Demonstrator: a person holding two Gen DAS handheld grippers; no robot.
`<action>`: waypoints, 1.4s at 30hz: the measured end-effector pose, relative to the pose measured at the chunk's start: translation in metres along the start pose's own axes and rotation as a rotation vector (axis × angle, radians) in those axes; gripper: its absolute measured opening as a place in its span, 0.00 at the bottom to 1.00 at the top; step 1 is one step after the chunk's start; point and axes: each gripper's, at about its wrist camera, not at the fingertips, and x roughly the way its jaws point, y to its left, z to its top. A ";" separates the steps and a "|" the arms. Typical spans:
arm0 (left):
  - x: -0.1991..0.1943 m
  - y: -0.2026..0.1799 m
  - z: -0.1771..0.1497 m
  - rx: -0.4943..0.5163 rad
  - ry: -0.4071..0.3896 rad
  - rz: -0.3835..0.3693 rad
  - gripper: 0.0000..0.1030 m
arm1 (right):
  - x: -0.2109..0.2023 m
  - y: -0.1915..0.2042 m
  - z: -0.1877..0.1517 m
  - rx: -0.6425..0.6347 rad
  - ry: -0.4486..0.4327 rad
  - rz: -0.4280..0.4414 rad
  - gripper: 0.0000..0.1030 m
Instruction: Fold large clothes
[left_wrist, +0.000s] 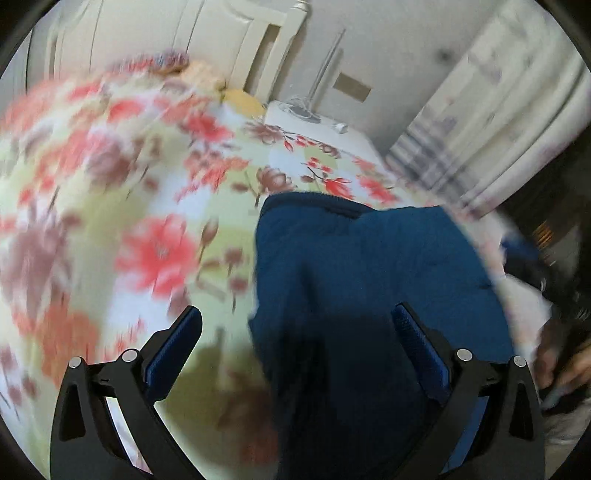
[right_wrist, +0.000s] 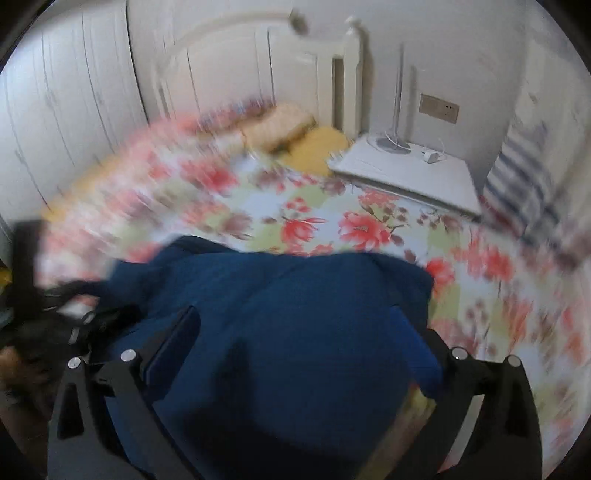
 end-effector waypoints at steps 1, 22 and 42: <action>-0.006 0.008 -0.006 -0.024 0.013 -0.043 0.96 | -0.013 -0.011 -0.014 0.058 0.000 0.035 0.97; 0.018 -0.008 -0.064 -0.123 0.183 -0.471 0.46 | -0.021 -0.026 -0.141 0.255 0.023 0.378 0.69; 0.141 -0.072 0.034 -0.145 0.005 -0.335 0.33 | 0.004 -0.108 -0.020 0.259 -0.101 -0.122 0.95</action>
